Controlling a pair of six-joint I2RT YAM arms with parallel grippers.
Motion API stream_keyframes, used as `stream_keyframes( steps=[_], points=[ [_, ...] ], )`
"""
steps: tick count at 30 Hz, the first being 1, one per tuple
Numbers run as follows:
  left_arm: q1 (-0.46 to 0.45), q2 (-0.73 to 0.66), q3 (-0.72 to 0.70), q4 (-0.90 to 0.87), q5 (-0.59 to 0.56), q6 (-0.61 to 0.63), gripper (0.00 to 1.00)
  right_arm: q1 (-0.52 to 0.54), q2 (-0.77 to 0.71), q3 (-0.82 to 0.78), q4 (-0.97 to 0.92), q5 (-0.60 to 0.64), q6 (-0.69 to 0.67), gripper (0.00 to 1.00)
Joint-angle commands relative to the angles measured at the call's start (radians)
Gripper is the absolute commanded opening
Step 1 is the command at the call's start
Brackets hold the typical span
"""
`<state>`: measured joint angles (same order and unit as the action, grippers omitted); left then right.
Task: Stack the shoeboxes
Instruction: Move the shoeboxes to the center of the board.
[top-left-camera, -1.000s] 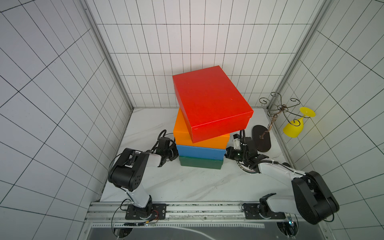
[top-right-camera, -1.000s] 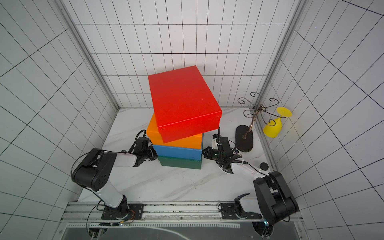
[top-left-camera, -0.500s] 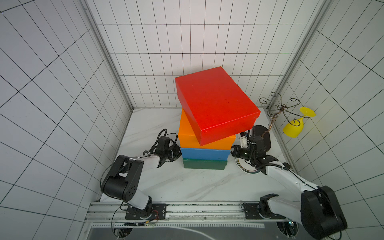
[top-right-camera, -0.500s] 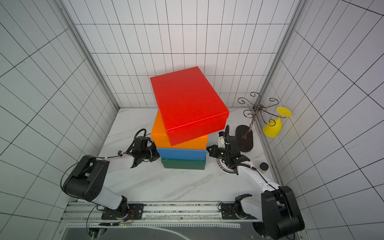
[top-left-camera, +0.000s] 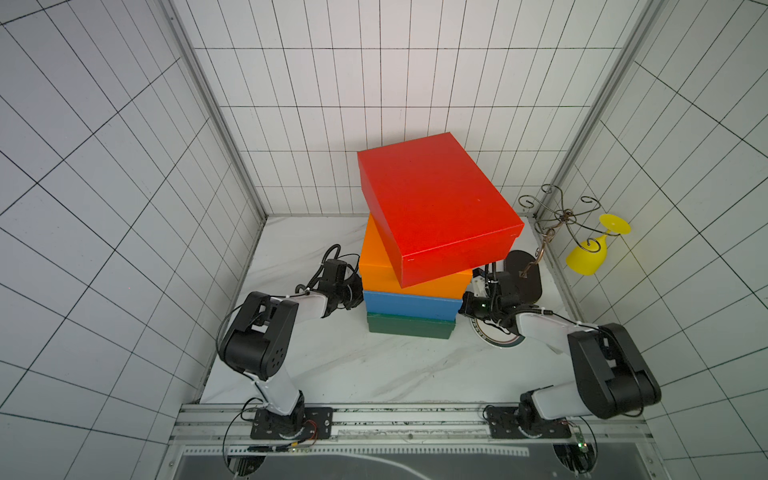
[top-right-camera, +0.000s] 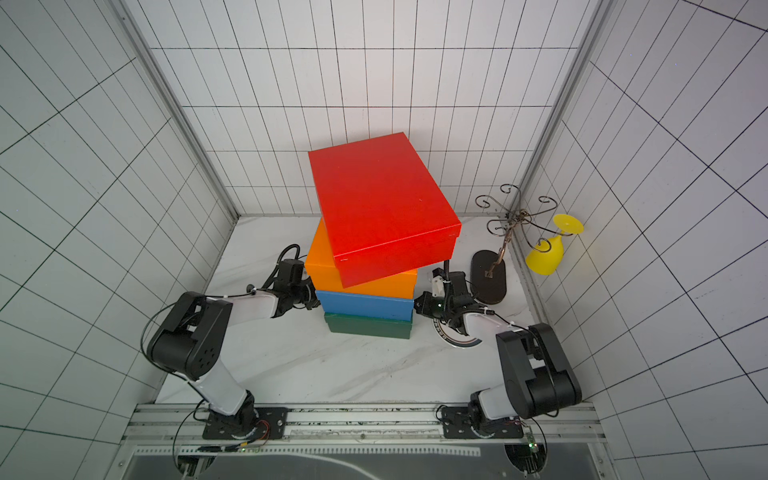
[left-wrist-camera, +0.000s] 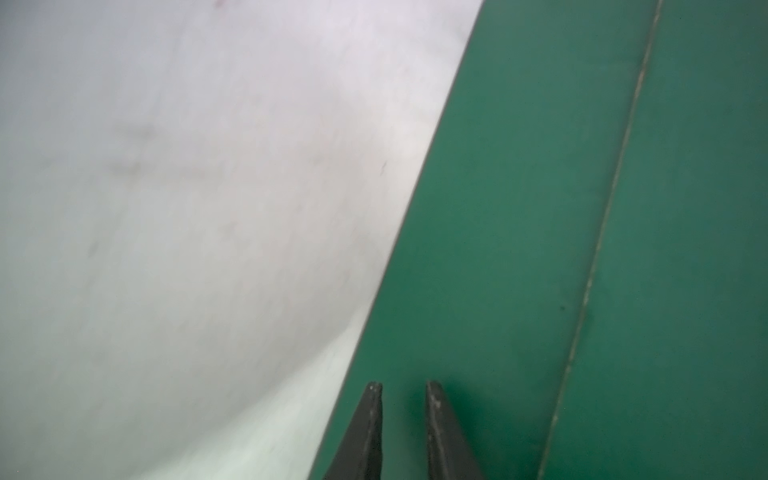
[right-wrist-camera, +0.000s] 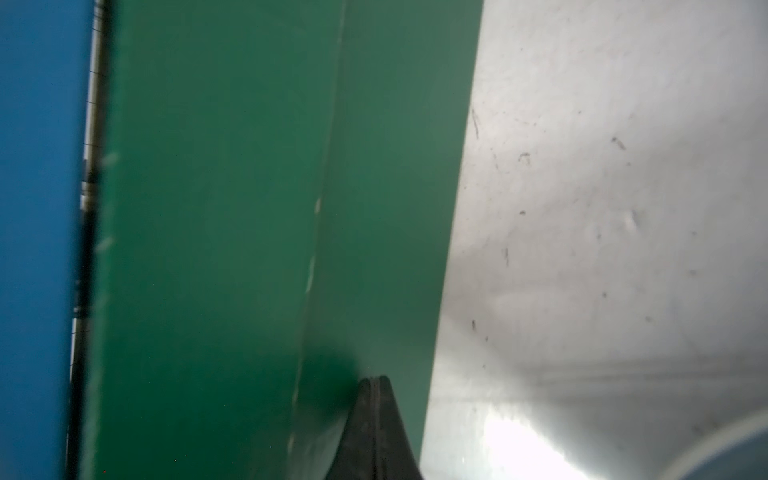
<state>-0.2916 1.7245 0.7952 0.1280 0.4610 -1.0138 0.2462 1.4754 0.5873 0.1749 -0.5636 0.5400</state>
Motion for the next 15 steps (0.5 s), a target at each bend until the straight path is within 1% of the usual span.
stream_keyframes(
  steps=[1, 9, 15],
  points=[
    [-0.018, 0.061, 0.086, 0.021, 0.057, 0.002, 0.21, 0.004, 0.051, 0.154, 0.072, -0.067, 0.001, 0.05],
    [-0.008, 0.163, 0.191, 0.013, 0.066, -0.008, 0.21, -0.054, 0.203, 0.302, 0.108, -0.102, 0.016, 0.05],
    [0.014, 0.174, 0.217, 0.004, 0.068, -0.008, 0.21, -0.081, 0.307, 0.385, 0.168, -0.149, 0.060, 0.05]
  ],
)
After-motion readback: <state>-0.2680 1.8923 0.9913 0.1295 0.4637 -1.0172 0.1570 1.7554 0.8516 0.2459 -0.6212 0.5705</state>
